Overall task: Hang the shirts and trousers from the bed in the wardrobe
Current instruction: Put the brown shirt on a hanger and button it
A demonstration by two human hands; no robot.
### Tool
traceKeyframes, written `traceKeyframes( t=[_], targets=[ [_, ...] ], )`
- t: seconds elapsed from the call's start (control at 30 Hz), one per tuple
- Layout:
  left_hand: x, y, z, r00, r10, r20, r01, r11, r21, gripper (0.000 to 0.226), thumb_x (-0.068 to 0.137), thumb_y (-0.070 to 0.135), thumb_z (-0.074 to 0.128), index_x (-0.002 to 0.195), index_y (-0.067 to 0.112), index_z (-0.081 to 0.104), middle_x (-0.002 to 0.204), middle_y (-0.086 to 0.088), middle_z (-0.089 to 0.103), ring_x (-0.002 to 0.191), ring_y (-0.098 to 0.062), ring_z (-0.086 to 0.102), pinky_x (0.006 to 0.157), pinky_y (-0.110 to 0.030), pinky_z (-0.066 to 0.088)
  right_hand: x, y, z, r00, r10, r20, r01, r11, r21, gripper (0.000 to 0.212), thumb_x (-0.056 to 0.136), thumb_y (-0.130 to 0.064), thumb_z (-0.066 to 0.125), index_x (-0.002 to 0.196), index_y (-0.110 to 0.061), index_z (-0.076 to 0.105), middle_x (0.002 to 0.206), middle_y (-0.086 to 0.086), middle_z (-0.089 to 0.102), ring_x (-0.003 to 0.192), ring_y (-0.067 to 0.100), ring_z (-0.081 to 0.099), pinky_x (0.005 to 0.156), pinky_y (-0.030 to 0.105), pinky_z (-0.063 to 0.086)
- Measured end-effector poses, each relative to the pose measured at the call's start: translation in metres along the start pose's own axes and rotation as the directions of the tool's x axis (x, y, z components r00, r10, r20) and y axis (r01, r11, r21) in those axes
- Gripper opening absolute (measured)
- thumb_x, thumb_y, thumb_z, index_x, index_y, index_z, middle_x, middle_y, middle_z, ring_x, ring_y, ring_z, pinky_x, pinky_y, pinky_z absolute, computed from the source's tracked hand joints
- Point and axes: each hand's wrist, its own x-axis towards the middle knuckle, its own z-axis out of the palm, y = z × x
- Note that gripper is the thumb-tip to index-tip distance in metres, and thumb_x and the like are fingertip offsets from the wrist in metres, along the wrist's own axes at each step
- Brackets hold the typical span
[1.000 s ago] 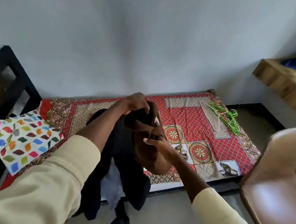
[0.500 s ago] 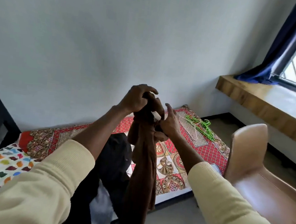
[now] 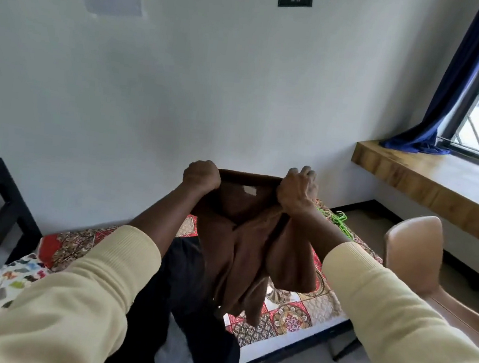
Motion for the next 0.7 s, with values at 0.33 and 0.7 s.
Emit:
traceKeyframes(
  t=[0.33,0.7],
  targets=[
    [0.012,0.01,0.002,0.849,-0.017,0.528,0.332,0.794,-0.509,0.025,0.092,0.003,0.03,0.076,0.008,0.048,0.057,-0.004,0.044,0.031,-0.008,0.036,0.033,-0.015,0.029,-0.002,0.012,-0.025,0.912,0.176,0.371,-0.36,0.777,0.517,0.006,0.08,-0.006,0.054,0.074,-0.007,0.057,0.06,0.011,0.059,0.05,0.023,0.055,0.05,0.024,0.04],
    [0.023,0.013,0.018,0.842,0.216,0.495,0.41,0.339,-0.846,0.022,0.091,0.003,0.058,0.112,0.001,0.063,0.108,-0.018,0.07,0.088,-0.029,0.073,0.068,-0.033,0.062,-0.007,0.044,-0.034,0.887,0.133,0.442,-0.423,0.617,0.664,0.017,0.088,-0.01,0.04,0.075,-0.012,0.05,0.05,0.01,0.052,0.026,0.014,0.04,0.035,0.012,0.026]
  ],
)
